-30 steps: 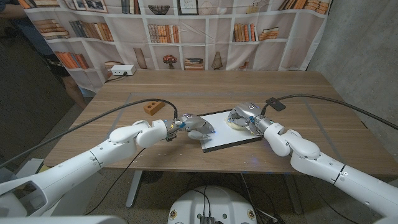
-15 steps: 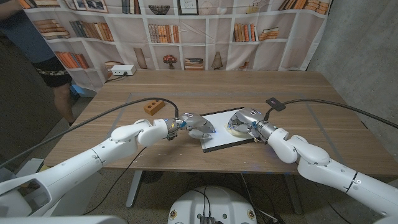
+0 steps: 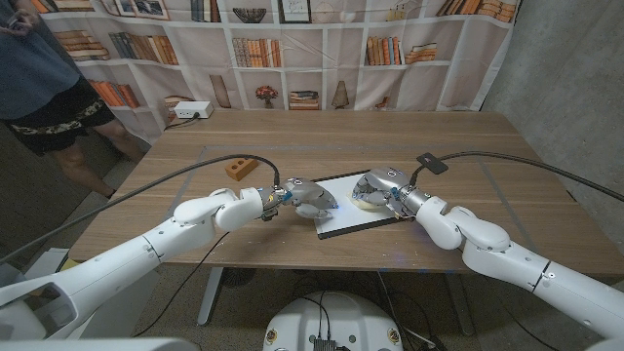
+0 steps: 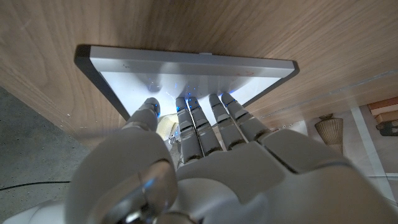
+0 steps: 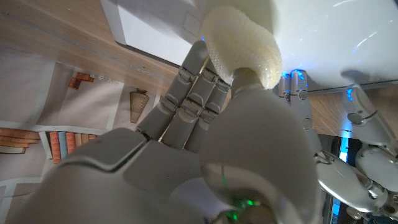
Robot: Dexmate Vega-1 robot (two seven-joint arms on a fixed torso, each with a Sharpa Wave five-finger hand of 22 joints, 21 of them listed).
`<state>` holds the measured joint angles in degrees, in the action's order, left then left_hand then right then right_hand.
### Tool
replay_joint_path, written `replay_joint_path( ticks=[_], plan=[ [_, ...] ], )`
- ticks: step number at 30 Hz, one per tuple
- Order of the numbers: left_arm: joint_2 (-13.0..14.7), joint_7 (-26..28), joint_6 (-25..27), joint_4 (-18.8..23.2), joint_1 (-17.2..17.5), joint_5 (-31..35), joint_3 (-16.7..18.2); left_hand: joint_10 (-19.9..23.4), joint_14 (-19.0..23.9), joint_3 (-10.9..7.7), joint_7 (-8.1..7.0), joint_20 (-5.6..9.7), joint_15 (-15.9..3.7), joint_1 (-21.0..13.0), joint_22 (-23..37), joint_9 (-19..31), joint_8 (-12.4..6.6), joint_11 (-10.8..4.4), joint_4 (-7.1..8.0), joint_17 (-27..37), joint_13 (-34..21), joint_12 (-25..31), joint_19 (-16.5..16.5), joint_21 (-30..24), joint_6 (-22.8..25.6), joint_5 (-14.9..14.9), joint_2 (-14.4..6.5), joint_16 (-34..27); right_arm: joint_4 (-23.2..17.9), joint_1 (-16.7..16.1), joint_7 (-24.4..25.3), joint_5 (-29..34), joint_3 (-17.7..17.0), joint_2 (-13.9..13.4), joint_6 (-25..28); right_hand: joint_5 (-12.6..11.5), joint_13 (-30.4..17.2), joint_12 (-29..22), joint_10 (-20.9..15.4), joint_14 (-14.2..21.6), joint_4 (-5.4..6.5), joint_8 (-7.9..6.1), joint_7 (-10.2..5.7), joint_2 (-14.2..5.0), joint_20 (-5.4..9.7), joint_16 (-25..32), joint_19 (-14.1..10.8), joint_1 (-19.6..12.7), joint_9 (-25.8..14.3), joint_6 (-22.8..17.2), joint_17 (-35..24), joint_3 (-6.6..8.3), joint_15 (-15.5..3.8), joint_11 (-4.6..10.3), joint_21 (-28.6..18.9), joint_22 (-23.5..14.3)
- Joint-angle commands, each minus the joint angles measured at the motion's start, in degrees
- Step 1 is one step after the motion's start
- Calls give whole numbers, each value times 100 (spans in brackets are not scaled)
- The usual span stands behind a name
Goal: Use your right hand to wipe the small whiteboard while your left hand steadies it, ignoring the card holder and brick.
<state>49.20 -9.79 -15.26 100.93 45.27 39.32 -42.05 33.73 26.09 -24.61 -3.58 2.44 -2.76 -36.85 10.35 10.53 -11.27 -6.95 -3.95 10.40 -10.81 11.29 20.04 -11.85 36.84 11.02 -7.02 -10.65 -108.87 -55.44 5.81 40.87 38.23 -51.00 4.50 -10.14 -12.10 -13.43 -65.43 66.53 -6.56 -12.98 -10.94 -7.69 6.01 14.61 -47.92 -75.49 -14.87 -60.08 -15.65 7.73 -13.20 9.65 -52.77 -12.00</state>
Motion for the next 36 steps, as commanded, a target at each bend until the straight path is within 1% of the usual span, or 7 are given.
replay_joint_path(
  ticks=[1, 7, 12, 18, 26, 31, 36],
  plan=[
    [7, -60, 29, 46, 9, 6, 15, 24, 21, -47, 34, 187, -448, -34, 8, 30, -46, 21, 10, 9, -25, 4, 43, -19, 69, -6, 46, -17, 909, 950, -3, 104, 219, 427, -422, -19, -24, -7, -37, -26, -29, -29, -6, -46, 670, 4, 30, -28, -14, -59, -29, 13, -17, 20, -42, -10],
    [25, -79, 85, 80, 20, 15, 36, 28, 28, -52, 22, 185, -450, -31, 8, 29, -49, 21, 10, 9, -25, 5, 42, -18, 80, -6, 48, -20, 1043, 1082, -34, 112, 187, 412, -315, -18, -23, -6, -43, -36, -31, -23, -8, -43, 666, 0, 46, -29, -10, -53, -32, 15, -22, 23, -58, 0],
    [-8, -69, 69, 34, -26, 40, 20, 40, 28, -57, 23, 191, -451, -29, 7, 29, -53, 9, 10, 9, -25, 8, 43, -18, 92, -7, 50, -19, 1025, 1068, -122, -19, 142, 379, -189, -17, -22, -11, -66, -35, -27, -21, -4, -47, 667, 0, 54, -23, -5, -55, -36, 17, -18, 23, -74, 6],
    [-50, -37, -6, -43, -113, 53, 3, 40, 30, -62, 12, 203, -445, -26, 7, 29, -52, 6, 11, 9, -25, 7, 49, -20, 96, -7, 52, -20, 880, 904, -177, -124, 137, 273, -115, -17, -19, -1, -54, -37, -27, -22, -5, -45, 666, -4, 66, -20, -9, -54, -35, 18, -21, 28, -96, 14],
    [-110, -12, -80, -128, -182, 51, -41, 43, 33, -69, 15, 209, -451, -23, 7, 29, -55, 9, 12, 9, -25, 6, 51, -20, 108, -8, 52, -20, 872, 742, -428, -248, 238, 222, 24, -18, -21, -2, -64, -37, -21, -15, -6, -51, 664, -7, 83, -11, -2, -45, -36, 22, -17, 32, -116, 26],
    [-89, -38, -52, -109, -170, 59, -42, 38, 34, -74, 21, 216, -456, -21, 7, 28, -54, 3, 12, 8, -24, 3, 51, -19, 110, -9, 53, -20, 695, 554, -530, -505, 208, 147, 10, -17, -18, 4, -59, -41, -24, -19, -8, -51, 668, -12, 87, -13, -5, -51, -34, 27, -18, 32, -131, 33],
    [-92, 12, -64, -120, -155, 36, -33, 34, 31, -78, 11, 220, -450, -19, 7, 28, -52, 5, 13, 9, -24, 1, 51, -19, 109, -9, 52, -19, 406, 331, -572, -645, 182, 35, -32, -16, -18, 8, -54, -46, -26, -18, -10, -46, 667, -19, 97, -13, -8, -44, -28, 28, -20, 30, -140, 39]
  ],
)
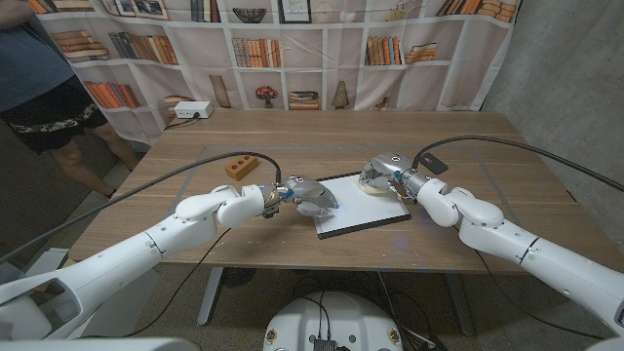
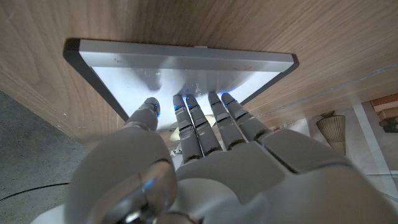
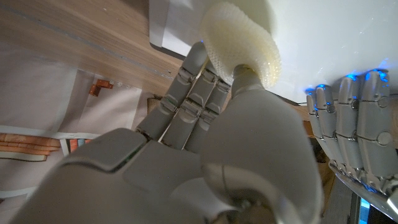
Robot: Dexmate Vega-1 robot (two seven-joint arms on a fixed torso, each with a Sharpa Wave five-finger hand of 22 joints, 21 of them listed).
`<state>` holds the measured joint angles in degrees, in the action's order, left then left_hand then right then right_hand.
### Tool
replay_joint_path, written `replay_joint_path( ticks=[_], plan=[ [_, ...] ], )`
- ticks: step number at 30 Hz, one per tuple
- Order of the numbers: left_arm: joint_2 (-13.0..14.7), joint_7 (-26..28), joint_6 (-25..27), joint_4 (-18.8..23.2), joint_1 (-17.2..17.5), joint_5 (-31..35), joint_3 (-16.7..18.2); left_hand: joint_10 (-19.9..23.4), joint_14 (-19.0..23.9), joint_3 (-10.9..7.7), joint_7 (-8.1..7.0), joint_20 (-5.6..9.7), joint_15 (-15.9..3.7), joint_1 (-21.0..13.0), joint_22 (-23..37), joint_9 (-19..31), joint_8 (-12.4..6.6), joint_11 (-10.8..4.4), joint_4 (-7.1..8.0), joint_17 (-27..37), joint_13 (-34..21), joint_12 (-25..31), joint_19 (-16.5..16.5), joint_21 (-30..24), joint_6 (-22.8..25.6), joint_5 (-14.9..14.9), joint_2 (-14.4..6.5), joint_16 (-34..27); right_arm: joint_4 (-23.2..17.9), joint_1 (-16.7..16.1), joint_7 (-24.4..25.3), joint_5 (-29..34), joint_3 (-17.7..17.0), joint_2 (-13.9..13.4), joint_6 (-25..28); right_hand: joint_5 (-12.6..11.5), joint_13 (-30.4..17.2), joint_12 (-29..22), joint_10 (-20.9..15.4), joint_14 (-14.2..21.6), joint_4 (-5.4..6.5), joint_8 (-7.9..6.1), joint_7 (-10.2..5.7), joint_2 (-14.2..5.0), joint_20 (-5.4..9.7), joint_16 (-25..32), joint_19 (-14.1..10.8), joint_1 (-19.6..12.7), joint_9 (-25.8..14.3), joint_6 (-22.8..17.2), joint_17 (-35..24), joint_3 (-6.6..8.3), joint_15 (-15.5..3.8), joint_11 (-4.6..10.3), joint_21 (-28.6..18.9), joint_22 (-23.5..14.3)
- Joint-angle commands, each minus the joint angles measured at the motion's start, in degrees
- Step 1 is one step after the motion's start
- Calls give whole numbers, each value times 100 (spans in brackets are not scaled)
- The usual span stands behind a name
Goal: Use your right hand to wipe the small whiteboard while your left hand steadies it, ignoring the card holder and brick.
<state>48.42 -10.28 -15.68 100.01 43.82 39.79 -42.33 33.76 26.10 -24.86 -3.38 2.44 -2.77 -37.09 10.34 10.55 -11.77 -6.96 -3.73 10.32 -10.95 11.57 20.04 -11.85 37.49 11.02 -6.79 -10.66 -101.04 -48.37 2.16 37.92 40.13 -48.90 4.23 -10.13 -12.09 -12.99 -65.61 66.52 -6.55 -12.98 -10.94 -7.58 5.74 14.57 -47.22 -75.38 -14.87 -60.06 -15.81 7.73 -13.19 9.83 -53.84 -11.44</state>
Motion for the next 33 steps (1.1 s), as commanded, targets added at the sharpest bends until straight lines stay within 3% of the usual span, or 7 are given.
replay_joint_path(
  ticks=[1, 7, 17, 23, 33],
  plan=[
    [-13, 56, -29, -31, -13, -15, -8, 33, 40, -54, -8, 220, -451, 5, 7, 27, -1, 7, -10, 17, -11, -26, 51, -19, 43, -10, 30, -22, -449, -428, -197, -381, -26, -203, -22, -17, -19, -37, -38, -48, -24, -15, -12, -59, 691, -18, 31, -20, -9, -38, -10, 28, -20, 12, -33, -14],
    [-35, 70, -107, -90, -45, -9, -44, 33, 34, -59, -9, 229, -447, 9, 7, 27, 2, 11, -8, 17, -11, -27, 50, -18, 38, -11, 29, -18, -822, -723, -179, -597, -156, -330, -99, -18, -17, -28, -22, -55, -24, -12, 4, -62, 689, -23, 48, -20, -10, -29, -9, 33, -23, 12, -38, -6],
    [8, -17, -174, -87, -31, -50, -65, 34, 37, -67, -11, 225, -442, 14, 7, 27, 5, 22, -6, 17, -11, -27, 50, -18, 36, -13, 29, -19, -860, -890, -186, -593, -175, -286, 123, -16, -20, -25, -17, -53, -24, -13, 3, -60, 691, -23, 62, -17, -11, -31, -11, 37, -21, 8, -60, 0],
    [25, 2, -144, -45, 17, -17, -50, 47, 33, -72, -10, 222, -453, 16, 7, 27, 5, 18, -6, 17, -11, -23, 51, -18, 39, -14, 31, -17, -468, -611, -117, -156, 17, -79, 277, -16, -20, -27, -26, -65, -23, -14, -6, -66, 691, -35, 68, -15, -16, -24, -3, 43, -19, 12, -72, 5],
    [48, -9, -106, 34, 75, 3, -29, 57, 37, -81, -14, 210, -455, 21, 7, 27, 1, 16, -6, 16, -11, -21, 58, -20, 55, -14, 36, -18, 252, -57, -95, 58, 227, 234, 400, -12, -17, -26, -42, -56, -29, -20, -6, -57, 687, -26, 76, 4, -8, -38, -24, 75, -16, 2, -107, 29]
  ],
)
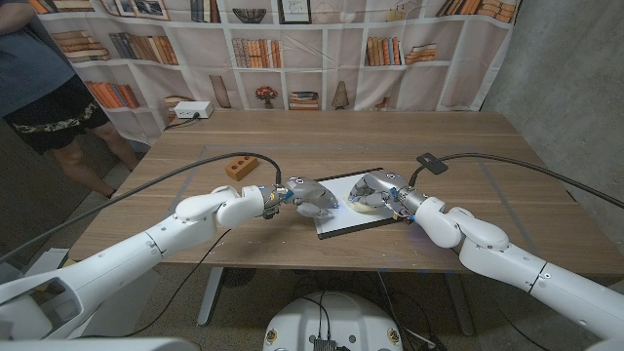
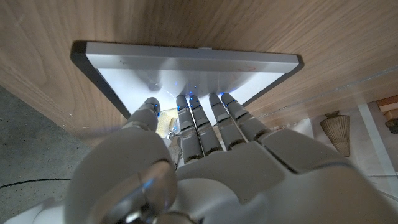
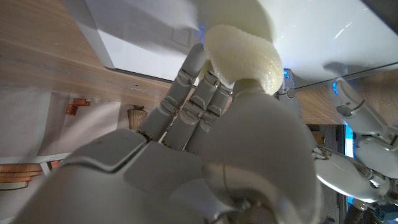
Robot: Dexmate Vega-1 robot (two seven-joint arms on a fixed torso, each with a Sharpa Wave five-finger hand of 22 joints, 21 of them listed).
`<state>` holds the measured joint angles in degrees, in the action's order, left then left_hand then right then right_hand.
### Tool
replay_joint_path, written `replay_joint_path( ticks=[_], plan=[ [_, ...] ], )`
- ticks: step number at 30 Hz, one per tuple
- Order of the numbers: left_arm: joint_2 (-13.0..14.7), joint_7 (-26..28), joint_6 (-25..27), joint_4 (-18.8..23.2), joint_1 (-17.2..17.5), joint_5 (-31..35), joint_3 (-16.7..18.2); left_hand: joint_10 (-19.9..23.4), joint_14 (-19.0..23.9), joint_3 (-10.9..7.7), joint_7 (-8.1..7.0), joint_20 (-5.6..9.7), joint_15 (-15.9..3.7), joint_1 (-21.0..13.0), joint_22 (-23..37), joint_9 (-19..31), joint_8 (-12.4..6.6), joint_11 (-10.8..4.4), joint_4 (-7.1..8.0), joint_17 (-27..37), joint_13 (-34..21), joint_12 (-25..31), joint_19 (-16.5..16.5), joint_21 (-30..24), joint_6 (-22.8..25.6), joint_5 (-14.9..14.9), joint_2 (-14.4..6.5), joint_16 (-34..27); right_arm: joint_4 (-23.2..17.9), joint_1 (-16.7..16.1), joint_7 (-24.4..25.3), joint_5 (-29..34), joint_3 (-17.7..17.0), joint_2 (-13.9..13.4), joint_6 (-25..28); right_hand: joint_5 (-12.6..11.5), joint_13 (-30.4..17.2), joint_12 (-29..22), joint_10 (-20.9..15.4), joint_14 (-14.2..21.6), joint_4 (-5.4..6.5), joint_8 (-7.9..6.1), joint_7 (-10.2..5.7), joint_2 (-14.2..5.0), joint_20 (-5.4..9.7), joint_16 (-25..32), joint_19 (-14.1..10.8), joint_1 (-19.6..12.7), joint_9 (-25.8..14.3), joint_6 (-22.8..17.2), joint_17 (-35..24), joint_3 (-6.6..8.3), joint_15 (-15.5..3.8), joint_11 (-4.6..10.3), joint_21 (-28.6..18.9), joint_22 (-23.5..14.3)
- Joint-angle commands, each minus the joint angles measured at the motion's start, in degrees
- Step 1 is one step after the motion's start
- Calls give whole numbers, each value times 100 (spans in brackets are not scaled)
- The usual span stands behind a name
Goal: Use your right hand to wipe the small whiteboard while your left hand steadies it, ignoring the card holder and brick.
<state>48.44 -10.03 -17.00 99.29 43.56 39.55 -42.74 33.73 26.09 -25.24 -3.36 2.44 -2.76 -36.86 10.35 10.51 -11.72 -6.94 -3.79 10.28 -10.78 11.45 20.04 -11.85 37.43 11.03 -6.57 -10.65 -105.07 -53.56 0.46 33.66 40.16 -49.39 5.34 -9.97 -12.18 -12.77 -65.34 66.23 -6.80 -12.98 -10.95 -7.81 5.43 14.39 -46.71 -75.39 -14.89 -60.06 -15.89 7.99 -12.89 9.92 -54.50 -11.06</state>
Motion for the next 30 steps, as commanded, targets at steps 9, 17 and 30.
replay_joint_path(
  ticks=[9, 17, 30],
  plan=[
    [33, -33, 77, 148, 134, 18, 34, 56, 55, -52, -7, 208, -462, 1, 6, 31, -1, 15, 1, 20, -28, -13, 60, -20, 57, -16, 15, -24, 999, 815, 15, 552, 321, 322, 407, -28, -11, -50, -78, -22, -8, -18, -3, -33, 724, -11, 35, 11, 0, -38, -16, 65, -47, 4, -58, -4],
    [-21, -7, 84, 114, 110, 46, 11, 63, 49, -59, -16, 209, -453, 5, 6, 31, 2, 19, 0, 20, -28, -12, 61, -20, 55, -16, 18, -20, 1140, 874, 24, 494, 377, 321, 568, -27, -17, -51, -78, -19, -7, -21, -9, -32, 720, -14, 40, 19, -3, -39, -13, 72, -49, 7, -73, -1],
    [-103, 259, 24, -36, 89, 130, -29, 122, 65, -106, -20, 215, -472, -1, 10, 32, -13, -14, 21, 23, -28, 6, 73, -26, 102, -16, -54, -25, 421, 326, -264, -170, 362, 59, 276, -28, -15, -47, -81, -27, -15, -22, -7, -25, 713, -24, 46, 25, 3, -42, -10, 91, -54, 6, -87, 7]
  ],
)
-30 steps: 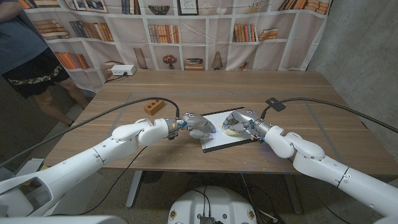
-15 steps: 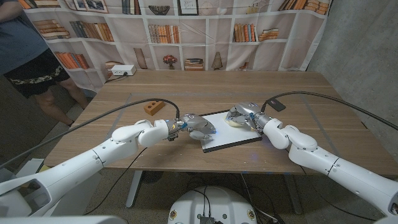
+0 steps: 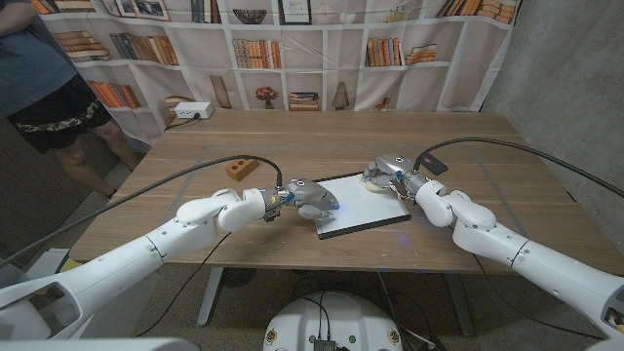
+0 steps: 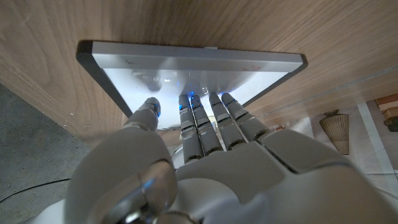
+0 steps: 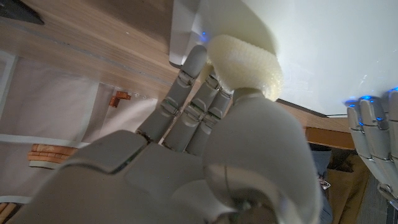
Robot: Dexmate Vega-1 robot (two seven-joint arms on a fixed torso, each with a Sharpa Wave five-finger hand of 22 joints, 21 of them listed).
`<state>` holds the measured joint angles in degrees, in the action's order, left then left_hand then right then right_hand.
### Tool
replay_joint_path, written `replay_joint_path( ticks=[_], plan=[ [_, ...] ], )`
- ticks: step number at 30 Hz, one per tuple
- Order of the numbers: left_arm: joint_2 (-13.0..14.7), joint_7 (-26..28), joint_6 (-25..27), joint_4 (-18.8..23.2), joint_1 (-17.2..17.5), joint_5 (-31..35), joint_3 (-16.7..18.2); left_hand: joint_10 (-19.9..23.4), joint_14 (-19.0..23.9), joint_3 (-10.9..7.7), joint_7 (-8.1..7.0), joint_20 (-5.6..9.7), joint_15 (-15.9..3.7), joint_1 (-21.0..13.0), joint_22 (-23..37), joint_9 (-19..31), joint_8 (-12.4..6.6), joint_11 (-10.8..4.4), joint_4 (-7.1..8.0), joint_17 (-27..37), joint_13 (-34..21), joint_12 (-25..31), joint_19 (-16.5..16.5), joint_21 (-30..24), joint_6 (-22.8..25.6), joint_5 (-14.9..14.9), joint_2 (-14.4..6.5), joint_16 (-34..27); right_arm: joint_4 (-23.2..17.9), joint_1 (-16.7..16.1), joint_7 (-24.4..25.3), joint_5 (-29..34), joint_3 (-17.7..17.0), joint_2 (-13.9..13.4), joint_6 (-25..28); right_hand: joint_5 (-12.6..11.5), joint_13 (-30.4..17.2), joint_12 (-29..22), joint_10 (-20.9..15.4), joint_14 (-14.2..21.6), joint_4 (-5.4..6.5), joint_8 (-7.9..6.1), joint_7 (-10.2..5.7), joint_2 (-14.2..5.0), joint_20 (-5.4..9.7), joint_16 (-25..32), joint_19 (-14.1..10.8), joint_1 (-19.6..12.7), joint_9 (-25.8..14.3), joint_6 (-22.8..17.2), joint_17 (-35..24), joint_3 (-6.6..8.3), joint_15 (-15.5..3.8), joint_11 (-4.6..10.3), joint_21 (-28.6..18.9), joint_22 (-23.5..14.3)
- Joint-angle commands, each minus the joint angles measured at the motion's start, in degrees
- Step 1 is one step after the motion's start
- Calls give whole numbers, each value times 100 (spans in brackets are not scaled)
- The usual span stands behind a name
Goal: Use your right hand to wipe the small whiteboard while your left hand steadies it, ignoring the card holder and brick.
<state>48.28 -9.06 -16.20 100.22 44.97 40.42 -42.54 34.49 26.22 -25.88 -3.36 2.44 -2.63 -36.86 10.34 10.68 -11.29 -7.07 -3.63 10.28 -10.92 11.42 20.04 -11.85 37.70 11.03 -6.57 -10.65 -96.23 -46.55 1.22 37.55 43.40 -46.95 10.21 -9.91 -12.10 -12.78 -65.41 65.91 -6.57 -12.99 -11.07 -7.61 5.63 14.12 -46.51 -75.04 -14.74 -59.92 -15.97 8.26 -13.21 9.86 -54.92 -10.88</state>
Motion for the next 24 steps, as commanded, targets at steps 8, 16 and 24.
replay_joint_path(
  ticks=[8, 16, 24],
  plan=[
    [-128, 105, -84, -160, -125, 40, -95, 60, 64, -56, -34, 217, -494, -1, 10, 15, -58, -12, 8, 22, -14, 10, 77, -27, 86, -21, -62, -28, -727, -606, -535, -930, -35, -300, -328, -33, -26, -47, -74, 17, -37, -22, 10, -44, 703, 1, 36, 2, -13, -51, 6, 75, -14, 6, -56, -8],
    [-110, 72, -66, -114, -104, 26, -102, 67, 76, -66, -29, 221, -489, -1, 10, 15, -60, -2, 7, 20, -13, 9, 81, -28, 96, -25, -61, -29, -976, -831, -587, -1024, -117, -444, -269, -34, -19, -34, -55, 36, -49, -20, 13, -43, 695, 12, 31, -3, -13, -43, -3, 98, -22, 5, -72, -6],
    [-113, 40, -69, -105, -74, -9, -124, 70, 82, -75, -25, 222, -497, -2, 10, 15, -58, 13, 5, 18, -13, 6, 88, -30, 97, -29, -56, -28, -832, -803, -615, -943, -61, -399, -245, -33, -19, -35, -60, 25, -45, -19, 8, -48, 695, 3, 39, 5, -20, -30, 2, 109, -17, 5, -71, -1]
  ],
)
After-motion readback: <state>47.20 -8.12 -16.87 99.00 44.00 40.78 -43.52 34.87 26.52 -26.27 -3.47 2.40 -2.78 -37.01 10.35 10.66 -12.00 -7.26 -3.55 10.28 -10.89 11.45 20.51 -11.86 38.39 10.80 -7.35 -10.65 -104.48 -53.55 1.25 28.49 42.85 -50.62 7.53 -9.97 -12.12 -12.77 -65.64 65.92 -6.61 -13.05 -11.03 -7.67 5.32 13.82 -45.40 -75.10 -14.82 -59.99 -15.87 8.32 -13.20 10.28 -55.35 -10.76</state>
